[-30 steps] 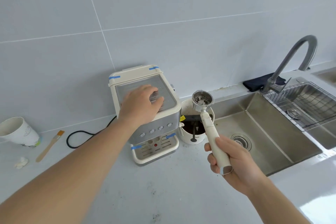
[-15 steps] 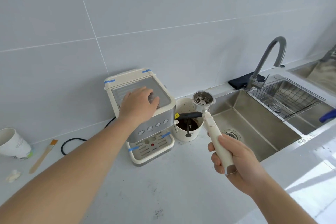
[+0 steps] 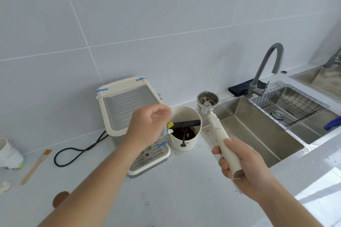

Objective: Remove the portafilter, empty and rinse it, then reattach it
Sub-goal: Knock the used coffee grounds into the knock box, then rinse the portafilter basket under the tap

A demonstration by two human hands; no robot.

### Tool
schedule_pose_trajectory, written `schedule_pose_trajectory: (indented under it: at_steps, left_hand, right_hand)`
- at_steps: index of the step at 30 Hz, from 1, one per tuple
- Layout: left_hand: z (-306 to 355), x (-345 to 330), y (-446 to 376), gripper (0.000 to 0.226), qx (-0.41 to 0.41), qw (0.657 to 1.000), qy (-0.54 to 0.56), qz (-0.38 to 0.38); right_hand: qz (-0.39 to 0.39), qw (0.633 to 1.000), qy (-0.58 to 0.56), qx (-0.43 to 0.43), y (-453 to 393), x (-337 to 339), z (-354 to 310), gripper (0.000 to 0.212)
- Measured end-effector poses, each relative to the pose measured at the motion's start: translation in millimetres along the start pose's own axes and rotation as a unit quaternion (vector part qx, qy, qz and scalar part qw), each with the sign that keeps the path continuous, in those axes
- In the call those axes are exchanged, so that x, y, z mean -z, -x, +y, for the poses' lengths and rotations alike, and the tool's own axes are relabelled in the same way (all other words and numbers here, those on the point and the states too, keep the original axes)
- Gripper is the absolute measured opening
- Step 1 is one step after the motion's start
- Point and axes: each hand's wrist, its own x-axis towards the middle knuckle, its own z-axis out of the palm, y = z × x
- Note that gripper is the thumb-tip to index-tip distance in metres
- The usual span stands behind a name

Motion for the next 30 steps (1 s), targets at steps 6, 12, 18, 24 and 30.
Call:
schedule_pose_trajectory:
  at_steps: [6, 12, 18, 24, 30]
  left_hand:
    - [25.1, -75.0, 1.2, 0.013, 0.157, 0.963, 0.22, 0.013]
    - [41.6, -142.6, -13.1, 0.014, 0.24, 0.918, 0.314, 0.013]
    - [60.5, -199.5, -40.9, 0.013, 0.274, 0.901, 0.336, 0.021]
    - [74.2, -256.7, -68.3, 0.019, 0.278, 0.909, 0.31, 0.015]
    - [79.0, -302.8, -93.5, 0.014, 0.283, 0.908, 0.307, 0.041]
  right_hand:
    - [-0.03, 0.999, 0.006, -0.019, -18.6, 35.5, -28.0, 0.035]
    - [-0.048, 0.998, 0.011, -0.025, -38.3, 70.1, -52.5, 0.03]
    - [-0.069, 0.997, 0.001, -0.024, -66.2, 110.3, -70.8, 0.027]
    - [-0.102, 0.994, -0.004, -0.047, -99.3, 155.3, -83.9, 0.012]
    - [-0.116, 0.991, 0.013, -0.059, -124.5, 196.6, -95.9, 0.015]
